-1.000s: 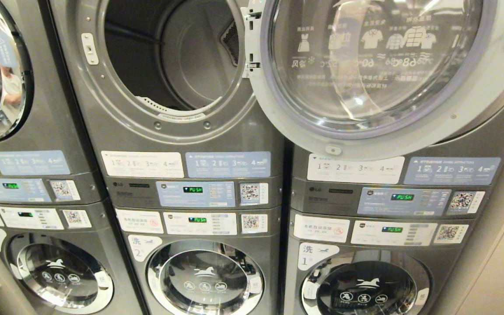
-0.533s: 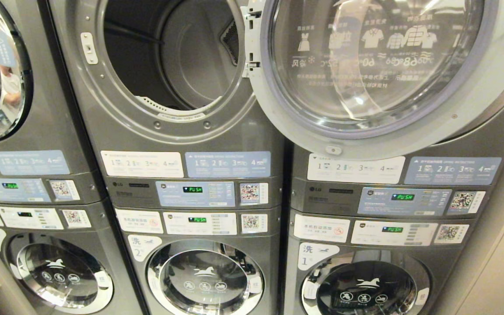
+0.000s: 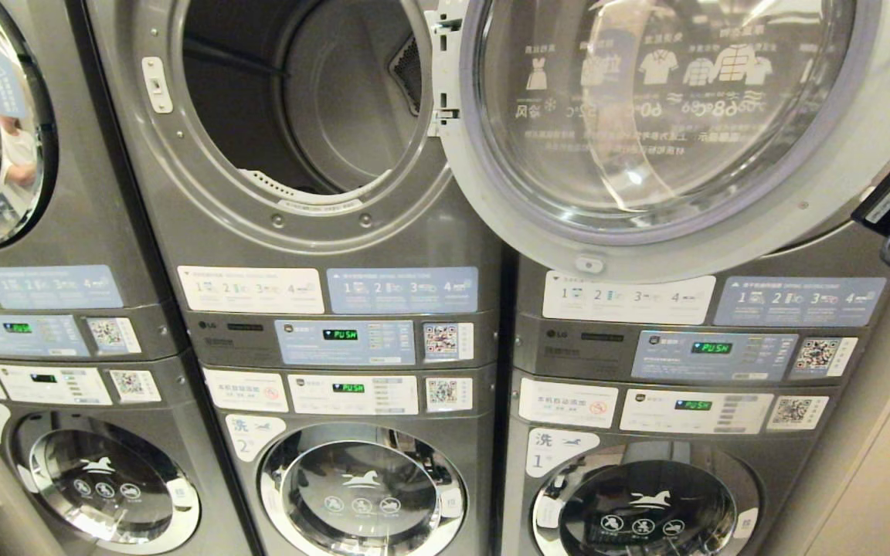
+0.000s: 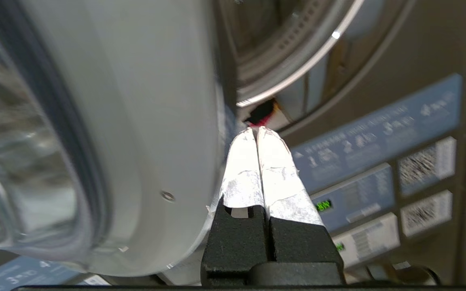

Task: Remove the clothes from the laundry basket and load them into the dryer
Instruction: Close the dryer

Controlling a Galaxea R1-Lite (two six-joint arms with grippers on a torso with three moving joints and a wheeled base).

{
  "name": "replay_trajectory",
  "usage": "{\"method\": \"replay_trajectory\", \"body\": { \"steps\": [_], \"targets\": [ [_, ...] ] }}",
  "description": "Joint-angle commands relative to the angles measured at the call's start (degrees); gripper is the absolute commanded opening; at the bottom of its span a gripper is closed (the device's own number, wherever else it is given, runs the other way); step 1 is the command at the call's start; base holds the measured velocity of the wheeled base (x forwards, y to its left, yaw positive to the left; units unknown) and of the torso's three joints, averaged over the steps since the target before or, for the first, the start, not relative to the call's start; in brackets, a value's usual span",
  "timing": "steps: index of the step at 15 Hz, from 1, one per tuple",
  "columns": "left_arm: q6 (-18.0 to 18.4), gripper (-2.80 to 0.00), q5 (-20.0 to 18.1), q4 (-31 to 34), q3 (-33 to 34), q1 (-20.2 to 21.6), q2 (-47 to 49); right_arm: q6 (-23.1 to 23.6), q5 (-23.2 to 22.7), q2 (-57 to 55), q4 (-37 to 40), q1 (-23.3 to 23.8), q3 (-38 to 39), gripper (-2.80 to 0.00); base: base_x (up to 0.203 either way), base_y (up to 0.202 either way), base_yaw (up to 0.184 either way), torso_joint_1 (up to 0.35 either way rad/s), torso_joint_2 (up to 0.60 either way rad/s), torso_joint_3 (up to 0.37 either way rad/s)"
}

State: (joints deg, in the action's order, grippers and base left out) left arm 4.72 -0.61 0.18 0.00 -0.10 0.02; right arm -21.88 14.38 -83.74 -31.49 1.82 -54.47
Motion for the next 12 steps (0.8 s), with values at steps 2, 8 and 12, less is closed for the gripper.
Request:
{"method": "replay_trajectory", "body": {
  "steps": [2, 8, 12],
  "targets": [
    [0.03, -2.8, 0.0, -0.01, 0.0, 0.01, -0.02, 0.0, -2.12, -0.99, -2.6, 0.03, 0.59, -2.8, 0.0, 0.0, 0.0, 0.0, 0.0, 0.0],
    [0.03, -2.8, 0.0, -0.01, 0.0, 0.01, -0.02, -0.06, -10.16, 1.62, -7.19, 0.06, 4.24, -2.8, 0.0, 0.0, 0.0, 0.0, 0.0, 0.0],
    [-0.06, -2.8, 0.0, -0.01, 0.0, 0.01, -0.02, 0.57, -14.87, 5.74, -10.62, 0.02, 10.81, -2.8, 0.0, 0.0, 0.0, 0.0, 0.0, 0.0]
  ]
}}
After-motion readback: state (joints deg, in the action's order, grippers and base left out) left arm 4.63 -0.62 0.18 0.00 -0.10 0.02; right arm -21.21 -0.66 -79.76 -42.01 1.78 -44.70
